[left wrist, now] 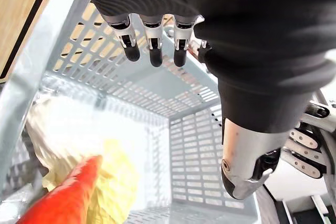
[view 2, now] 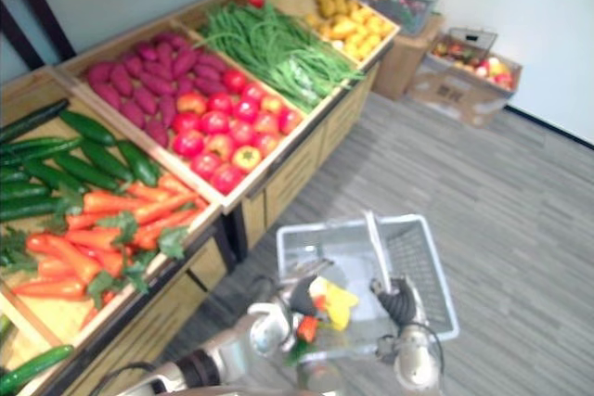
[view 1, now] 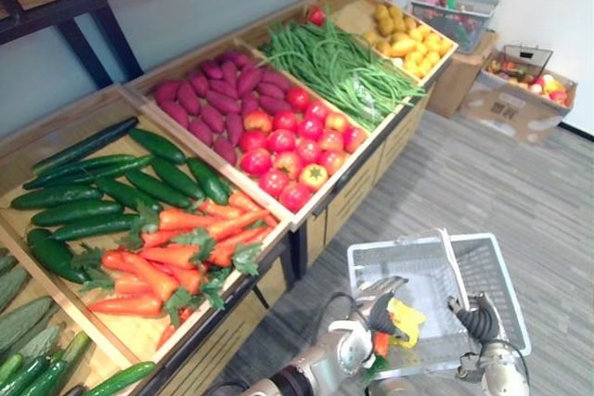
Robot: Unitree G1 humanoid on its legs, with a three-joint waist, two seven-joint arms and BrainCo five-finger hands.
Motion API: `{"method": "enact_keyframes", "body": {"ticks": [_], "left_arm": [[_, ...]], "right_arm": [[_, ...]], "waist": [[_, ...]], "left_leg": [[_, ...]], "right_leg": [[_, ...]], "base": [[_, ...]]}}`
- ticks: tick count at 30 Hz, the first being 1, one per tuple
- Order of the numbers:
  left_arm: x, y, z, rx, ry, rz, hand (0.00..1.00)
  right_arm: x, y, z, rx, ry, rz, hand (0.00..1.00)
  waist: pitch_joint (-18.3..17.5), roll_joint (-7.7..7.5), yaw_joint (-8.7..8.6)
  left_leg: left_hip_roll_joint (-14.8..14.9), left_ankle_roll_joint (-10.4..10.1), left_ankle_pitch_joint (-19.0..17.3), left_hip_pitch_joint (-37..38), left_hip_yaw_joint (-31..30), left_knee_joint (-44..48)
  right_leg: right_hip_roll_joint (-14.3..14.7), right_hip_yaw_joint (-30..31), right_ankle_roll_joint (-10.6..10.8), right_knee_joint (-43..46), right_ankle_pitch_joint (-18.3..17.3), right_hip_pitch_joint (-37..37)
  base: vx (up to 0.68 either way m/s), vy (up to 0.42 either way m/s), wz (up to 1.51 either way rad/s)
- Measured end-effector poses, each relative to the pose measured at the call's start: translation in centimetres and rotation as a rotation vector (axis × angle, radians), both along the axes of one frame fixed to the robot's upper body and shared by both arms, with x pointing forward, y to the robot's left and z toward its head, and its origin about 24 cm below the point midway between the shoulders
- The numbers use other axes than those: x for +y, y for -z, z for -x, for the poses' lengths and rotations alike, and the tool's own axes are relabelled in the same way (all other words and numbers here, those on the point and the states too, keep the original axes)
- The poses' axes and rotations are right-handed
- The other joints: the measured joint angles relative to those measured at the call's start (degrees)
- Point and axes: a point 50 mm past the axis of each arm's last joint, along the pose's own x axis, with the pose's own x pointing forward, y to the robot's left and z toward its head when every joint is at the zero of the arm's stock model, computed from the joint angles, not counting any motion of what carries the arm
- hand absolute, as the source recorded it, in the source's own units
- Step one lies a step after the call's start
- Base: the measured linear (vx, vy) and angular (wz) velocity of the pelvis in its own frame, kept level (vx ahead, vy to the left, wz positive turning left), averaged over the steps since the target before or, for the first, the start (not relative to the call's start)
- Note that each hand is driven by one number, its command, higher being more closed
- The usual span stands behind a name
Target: Pick vegetable in the basket
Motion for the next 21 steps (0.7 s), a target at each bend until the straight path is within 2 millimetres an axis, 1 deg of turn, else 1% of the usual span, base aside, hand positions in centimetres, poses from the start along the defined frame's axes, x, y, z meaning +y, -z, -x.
{"method": "enact_keyframes", "body": {"ticks": [1, 2, 3, 4, 5, 7, 21], "left_arm": [[0.0, -0.1, -0.5, -0.007, 0.001, -0.011, 0.0], [-0.3, -0.8, -1.5, -0.033, -0.002, -0.012, 0.0], [-0.6, -1.2, -1.9, -0.044, -0.005, 0.0, 0.0], [-1.3, -2.1, -2.5, -0.068, 0.006, 0.021, 0.0], [-2.0, -2.7, -2.7, -0.085, 0.025, 0.036, 0.0], [-2.5, -3.2, -2.8, -0.096, 0.045, 0.05, 0.0], [-2.6, -3.1, -2.7, -0.09, 0.062, 0.046, 0.0]], "right_arm": [[0.0, 0.0, 0.0, 0.0, 0.0, -0.001, 1.0], [0.0, 0.0, 0.0, 0.0, 0.002, -0.003, 1.0], [0.0, 0.0, 0.0, 0.0, 0.002, -0.003, 1.0], [0.0, 0.1, 0.0, 0.002, 0.003, -0.004, 1.0], [0.0, 0.1, 0.0, 0.004, 0.003, -0.004, 1.0], [0.0, 0.2, 0.0, 0.007, 0.003, -0.005, 1.0], [0.1, 1.4, 0.2, 0.058, 0.005, -0.012, 1.0]], "waist": [[0.0, -0.07, 0.01], [-0.02, -0.1, 0.05], [-0.02, -0.1, 0.07], [-0.02, -0.13, 0.12], [-0.03, -0.16, 0.08], [-0.05, -0.19, 0.02], [-0.07, -0.84, -0.02]], "left_leg": [[-0.04, 0.0, 0.0, 0.0, 0.0, 0.01], [-0.1, 0.03, -0.01, -0.01, -0.03, 0.1], [-0.11, 0.04, -0.02, -0.01, -0.07, 0.11], [-0.1, 0.05, -0.02, -0.03, -0.23, 0.11], [-0.08, 0.06, -0.02, -0.03, -0.36, 0.11], [-0.04, 0.06, -0.02, -0.03, -0.4, 0.11], [-0.24, 0.2, 0.05, -0.42, -2.31, 0.18]], "right_leg": [[-0.04, 0.0, 0.05, 0.0, 0.03, 0.0], [-0.14, -0.01, 0.06, 0.0, 0.03, 0.05], [-0.17, -0.04, 0.06, 0.0, 0.03, 0.08], [-0.2, -0.16, 0.08, 0.0, 0.02, 0.14], [-0.2, -0.24, 0.09, 0.0, 0.01, 0.18], [-0.16, -0.29, 0.09, 0.0, 0.01, 0.18], [-0.94, -1.93, 0.59, 0.01, -0.36, 0.97]], "base": [[-0.03, -0.06, 0.01], [-0.03, -0.049, 0.01], [-0.03, -0.058, 0.03], [-0.02, -0.047, 0.04], [-0.01, -0.047, 0.04], [0.0, -0.048, 0.01], [-0.01, -0.028, 0.07]]}}
